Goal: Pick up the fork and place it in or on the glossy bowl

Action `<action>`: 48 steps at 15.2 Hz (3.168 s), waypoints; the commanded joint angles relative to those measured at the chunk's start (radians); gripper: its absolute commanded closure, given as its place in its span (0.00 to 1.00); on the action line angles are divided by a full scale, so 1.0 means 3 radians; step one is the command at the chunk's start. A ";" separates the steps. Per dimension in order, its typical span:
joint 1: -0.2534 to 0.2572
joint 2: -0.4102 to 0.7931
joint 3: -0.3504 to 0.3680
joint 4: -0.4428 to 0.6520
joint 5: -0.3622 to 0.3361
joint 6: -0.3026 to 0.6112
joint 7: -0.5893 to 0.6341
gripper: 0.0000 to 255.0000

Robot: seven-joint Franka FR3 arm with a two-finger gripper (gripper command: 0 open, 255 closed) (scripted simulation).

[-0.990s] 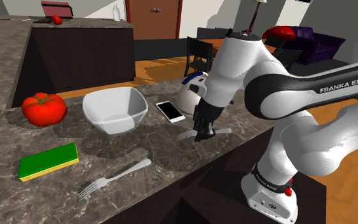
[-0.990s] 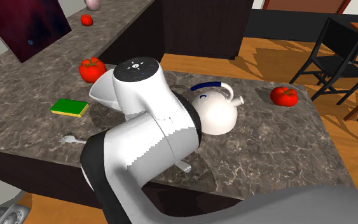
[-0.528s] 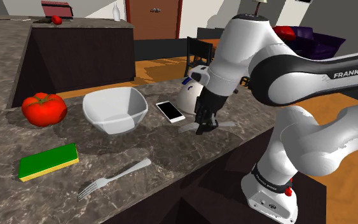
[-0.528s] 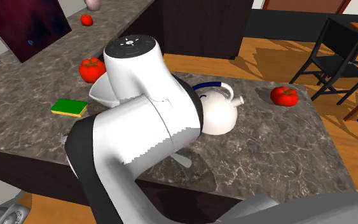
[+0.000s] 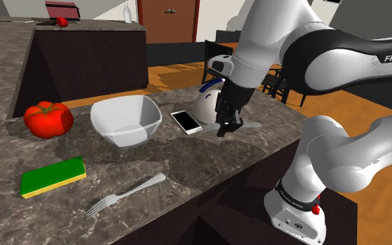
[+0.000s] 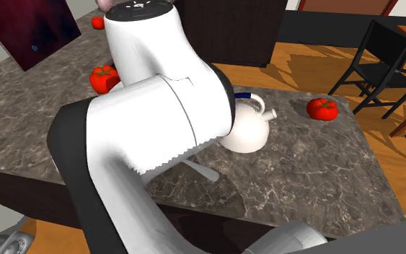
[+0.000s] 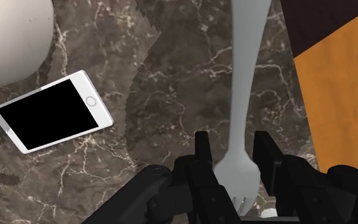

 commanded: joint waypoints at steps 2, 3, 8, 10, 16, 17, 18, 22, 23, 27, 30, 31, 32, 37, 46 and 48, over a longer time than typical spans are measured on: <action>-0.0001 -0.0002 0.0000 0.0130 -0.0002 -0.0132 0.0005 1.00; -0.0002 0.0000 -0.0004 0.0175 -0.0005 -0.0176 0.0004 1.00; -0.0012 0.0020 -0.0018 0.0409 -0.0018 -0.0390 -0.0002 1.00; -0.0016 0.0033 -0.0023 0.0505 -0.0023 -0.0473 -0.0004 1.00; -0.0074 0.0790 0.0022 0.0918 -0.0047 -0.0127 0.0017 1.00; -0.0085 0.0936 0.0031 0.1008 -0.0055 -0.0070 0.0024 1.00; -0.0097 0.1081 0.0041 0.1101 -0.0064 -0.0019 0.0031 1.00; -0.0140 0.1648 0.0082 0.1512 -0.0109 0.0136 0.0067 1.00; -0.0150 0.1787 0.0092 0.1625 -0.0124 0.0162 0.0077 1.00; -0.0180 0.2335 0.0130 0.2113 -0.0194 0.0218 0.0127 1.00; -0.0191 0.2744 0.0154 0.2523 -0.0258 0.0211 0.0168 1.00; -0.0192 0.2881 0.0161 0.2669 -0.0281 0.0200 0.0182 1.00; -0.0192 0.3018 0.0166 0.2821 -0.0304 0.0183 0.0195 1.00; -0.0163 0.3674 0.0178 0.3607 -0.0416 0.0042 0.0250 1.00; -0.0164 0.3722 0.0171 0.3271 -0.0437 0.0424 0.0278 1.00; -0.0164 0.3722 0.0171 0.3271 -0.0437 0.0424 0.0278 1.00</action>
